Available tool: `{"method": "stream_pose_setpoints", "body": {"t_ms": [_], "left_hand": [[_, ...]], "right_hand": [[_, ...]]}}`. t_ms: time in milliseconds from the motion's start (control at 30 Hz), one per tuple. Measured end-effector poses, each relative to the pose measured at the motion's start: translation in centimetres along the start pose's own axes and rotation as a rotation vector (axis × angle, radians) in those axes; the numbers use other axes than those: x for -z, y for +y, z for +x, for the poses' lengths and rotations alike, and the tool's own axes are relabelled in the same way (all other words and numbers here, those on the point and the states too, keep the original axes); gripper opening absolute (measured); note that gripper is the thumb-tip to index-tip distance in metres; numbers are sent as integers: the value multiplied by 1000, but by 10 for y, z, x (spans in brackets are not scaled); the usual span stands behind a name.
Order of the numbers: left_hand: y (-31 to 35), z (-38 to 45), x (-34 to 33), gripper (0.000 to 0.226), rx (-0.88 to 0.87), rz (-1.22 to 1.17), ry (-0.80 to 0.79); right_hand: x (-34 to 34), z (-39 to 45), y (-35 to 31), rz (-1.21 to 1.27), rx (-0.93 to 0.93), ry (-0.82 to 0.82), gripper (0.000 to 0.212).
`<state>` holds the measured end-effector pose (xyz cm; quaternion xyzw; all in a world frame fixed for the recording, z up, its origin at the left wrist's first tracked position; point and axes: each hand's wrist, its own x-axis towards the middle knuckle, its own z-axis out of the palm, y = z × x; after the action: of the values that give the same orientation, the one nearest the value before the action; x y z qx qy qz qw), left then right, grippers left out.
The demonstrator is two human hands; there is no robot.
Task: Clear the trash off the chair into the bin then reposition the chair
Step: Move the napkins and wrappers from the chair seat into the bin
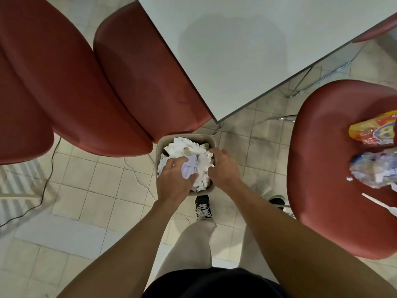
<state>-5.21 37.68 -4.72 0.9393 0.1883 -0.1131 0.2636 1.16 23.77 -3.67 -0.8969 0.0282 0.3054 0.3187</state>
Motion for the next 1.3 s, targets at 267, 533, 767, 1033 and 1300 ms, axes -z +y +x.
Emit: {"method": "stream_pose_setpoints", "body": {"t_ms": [267, 533, 767, 1033, 1300], "left_hand": [[50, 2, 4, 43, -69, 2, -14], [131, 3, -24, 37, -220, 31, -116], [230, -3, -73, 42, -402, 65, -237], [348, -20, -149, 44, -586, 84, -376], [437, -22, -238, 43, -712, 139, -406]], "right_hand": [[40, -18, 21, 53, -26, 85, 55], [98, -42, 92, 130, -146, 188, 58], [162, -63, 179, 227, -271, 314, 56], [223, -85, 293, 340, -440, 456, 55], [258, -98, 400, 410, -580, 490, 52]]}}
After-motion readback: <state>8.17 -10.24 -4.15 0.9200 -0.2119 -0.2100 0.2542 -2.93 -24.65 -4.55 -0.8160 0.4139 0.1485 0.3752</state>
